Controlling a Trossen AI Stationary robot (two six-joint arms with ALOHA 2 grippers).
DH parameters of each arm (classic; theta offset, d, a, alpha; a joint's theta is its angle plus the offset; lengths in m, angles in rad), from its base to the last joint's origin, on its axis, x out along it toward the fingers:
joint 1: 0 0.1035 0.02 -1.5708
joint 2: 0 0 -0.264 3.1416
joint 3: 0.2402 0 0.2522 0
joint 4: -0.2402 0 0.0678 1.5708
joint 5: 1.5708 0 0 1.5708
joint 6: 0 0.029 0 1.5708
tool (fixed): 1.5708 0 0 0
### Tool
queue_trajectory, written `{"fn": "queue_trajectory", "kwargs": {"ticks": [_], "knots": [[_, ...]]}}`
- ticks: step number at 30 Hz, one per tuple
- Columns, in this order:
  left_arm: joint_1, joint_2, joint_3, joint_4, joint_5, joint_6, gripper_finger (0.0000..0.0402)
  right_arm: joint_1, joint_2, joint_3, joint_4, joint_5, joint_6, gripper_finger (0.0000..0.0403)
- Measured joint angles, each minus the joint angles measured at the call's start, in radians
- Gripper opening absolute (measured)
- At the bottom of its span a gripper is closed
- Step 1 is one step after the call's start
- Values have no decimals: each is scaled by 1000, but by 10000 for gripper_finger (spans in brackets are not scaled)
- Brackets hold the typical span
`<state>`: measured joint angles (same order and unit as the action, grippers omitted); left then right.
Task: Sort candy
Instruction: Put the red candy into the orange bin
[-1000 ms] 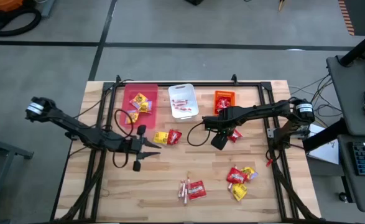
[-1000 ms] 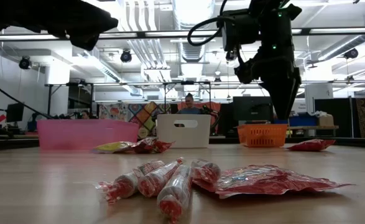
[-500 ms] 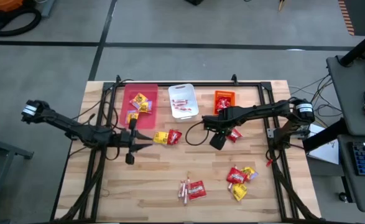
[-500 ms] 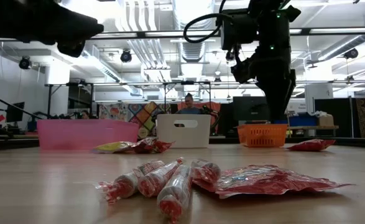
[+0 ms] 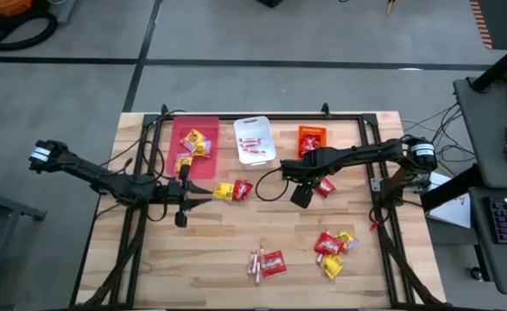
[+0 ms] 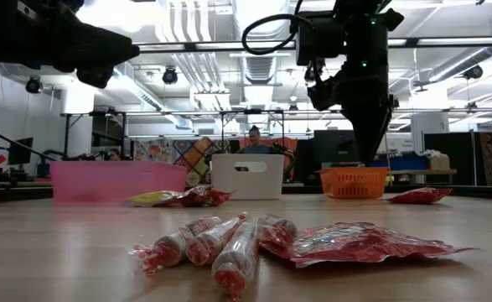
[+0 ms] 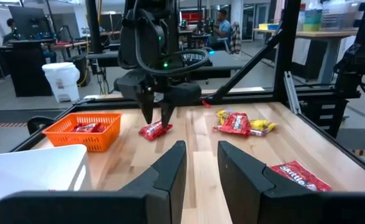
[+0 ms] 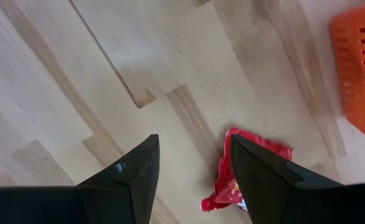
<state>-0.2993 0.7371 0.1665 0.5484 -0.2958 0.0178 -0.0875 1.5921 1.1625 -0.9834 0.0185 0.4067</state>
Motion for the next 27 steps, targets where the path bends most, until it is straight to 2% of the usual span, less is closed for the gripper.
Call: {"fn": "queue_trajectory", "kwargs": {"ticks": [6,17,27], "knots": [[0,-33,0,-25,0,16,77,0,0,0,8,0,-17,187],[25,-233,0,-207,0,33,77,-1,0,0,32,0,-43,187],[27,-321,0,-298,0,30,77,-1,0,0,52,0,-59,187]]}}
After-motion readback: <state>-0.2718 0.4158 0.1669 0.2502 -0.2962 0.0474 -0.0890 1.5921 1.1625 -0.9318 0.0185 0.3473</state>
